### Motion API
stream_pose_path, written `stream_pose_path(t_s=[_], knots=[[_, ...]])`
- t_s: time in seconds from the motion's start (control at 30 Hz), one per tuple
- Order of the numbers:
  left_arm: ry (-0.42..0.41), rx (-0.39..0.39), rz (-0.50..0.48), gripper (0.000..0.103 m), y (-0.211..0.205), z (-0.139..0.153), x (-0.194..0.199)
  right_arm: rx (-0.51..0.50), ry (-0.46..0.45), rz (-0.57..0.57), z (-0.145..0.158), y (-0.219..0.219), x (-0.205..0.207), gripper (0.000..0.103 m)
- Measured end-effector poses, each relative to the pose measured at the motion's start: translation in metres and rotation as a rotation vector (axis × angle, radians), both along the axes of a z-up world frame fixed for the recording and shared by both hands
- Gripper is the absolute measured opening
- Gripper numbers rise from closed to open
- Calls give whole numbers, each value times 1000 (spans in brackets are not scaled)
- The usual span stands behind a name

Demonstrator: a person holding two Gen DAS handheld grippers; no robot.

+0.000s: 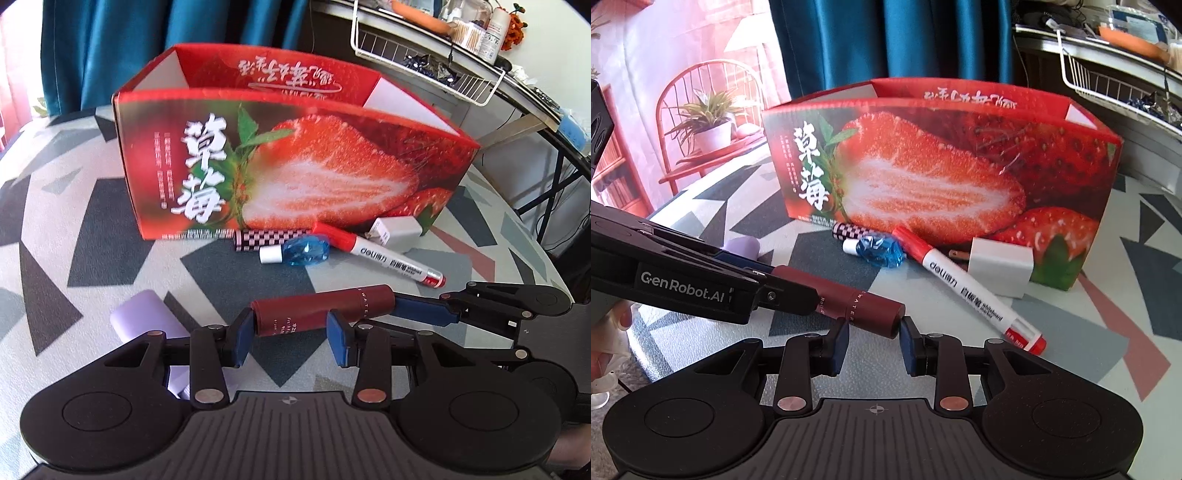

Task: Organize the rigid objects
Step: 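Carry the dark red tube into the red box and open the left gripper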

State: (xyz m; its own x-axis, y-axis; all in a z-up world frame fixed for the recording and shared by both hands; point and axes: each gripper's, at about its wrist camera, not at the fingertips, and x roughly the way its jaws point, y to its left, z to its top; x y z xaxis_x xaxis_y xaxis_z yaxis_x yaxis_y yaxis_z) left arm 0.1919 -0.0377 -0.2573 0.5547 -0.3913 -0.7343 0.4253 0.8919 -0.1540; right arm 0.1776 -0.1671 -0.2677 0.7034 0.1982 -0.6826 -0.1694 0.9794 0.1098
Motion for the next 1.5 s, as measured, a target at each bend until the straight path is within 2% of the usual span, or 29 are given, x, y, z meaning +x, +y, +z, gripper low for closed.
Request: stream_pose_path(t_s=[0.33, 0.5, 0.63, 0.83, 1.0, 1.13, 1.5], knots=[[-40, -14, -4, 44, -3, 14, -6, -18, -45, -11, 14, -1, -2, 27], [-92, -27, -5, 44, -3, 31, -7, -27, -84, -15, 26, -2, -4, 27], [-160, -50, -5, 44, -2, 55, -5, -37, -128, -10, 46, -3, 2, 27], [-233, -83, 20, 44, -1, 91, 7, -69, -231, 11, 91, -3, 20, 27], [-186, -132, 30, 44, -5, 97, 33, -91, -258, 20, 113, -11, 47, 28], [-167, -134, 37, 44, -14, 94, 57, -77, -245, -6, 115, -22, 72, 26], [-129, -91, 28, 43, -31, 77, 90, 29, -124, -97, 86, -51, 112, 25]])
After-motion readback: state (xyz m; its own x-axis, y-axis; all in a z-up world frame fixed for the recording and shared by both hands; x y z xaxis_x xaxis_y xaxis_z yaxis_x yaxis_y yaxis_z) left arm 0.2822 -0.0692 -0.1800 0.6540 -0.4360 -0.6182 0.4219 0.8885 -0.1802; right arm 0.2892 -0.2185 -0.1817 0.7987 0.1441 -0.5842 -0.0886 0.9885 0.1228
